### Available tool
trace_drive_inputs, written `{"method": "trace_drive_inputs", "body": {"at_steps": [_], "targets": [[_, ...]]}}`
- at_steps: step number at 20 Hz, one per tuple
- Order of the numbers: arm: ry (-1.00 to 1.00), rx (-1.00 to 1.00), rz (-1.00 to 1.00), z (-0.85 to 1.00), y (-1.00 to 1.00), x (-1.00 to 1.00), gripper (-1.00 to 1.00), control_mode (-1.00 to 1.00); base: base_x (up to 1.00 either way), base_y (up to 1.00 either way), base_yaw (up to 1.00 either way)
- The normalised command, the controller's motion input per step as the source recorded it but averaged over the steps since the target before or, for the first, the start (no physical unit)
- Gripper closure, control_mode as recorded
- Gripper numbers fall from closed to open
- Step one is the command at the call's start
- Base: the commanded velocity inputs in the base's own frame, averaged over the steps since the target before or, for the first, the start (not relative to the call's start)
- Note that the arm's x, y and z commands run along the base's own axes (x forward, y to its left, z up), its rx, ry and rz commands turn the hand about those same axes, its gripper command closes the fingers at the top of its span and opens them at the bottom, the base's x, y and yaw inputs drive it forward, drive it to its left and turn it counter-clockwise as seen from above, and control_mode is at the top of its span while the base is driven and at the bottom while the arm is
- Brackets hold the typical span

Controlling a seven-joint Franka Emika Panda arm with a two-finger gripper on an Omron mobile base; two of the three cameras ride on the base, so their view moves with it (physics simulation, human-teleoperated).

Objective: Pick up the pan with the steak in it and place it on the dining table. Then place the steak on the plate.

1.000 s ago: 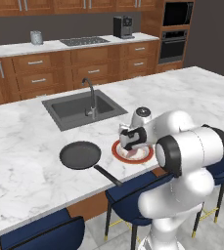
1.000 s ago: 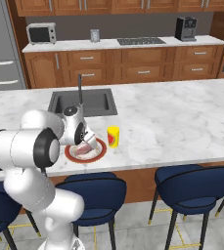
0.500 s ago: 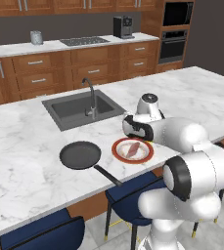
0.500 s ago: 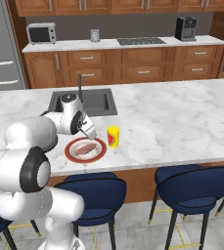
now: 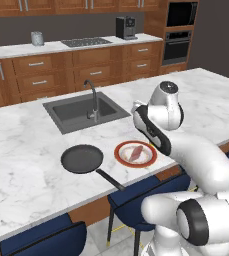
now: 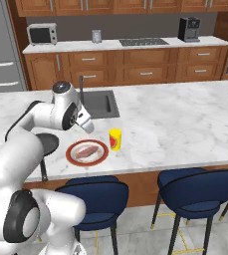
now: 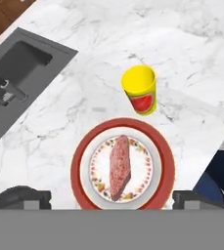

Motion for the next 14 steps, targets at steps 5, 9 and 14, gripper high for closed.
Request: {"method": "trace_drive_inputs", "body": {"at_steps": [5, 9, 14], "targets": [[-0.32, 0.00, 0.01, 0.55, 0.04, -0.55, -1.00, -1.00, 0.00, 0.00, 0.00], [-0.47, 0.00, 0.05, 0.22, 0.00, -0.52, -1.00, -1.00, 0.00, 0.00, 0.00], [-0.19, 0.03, 0.00, 0.04, -0.05, -0.35, -1.00, -1.00, 0.00, 0.00, 0.00]]}}
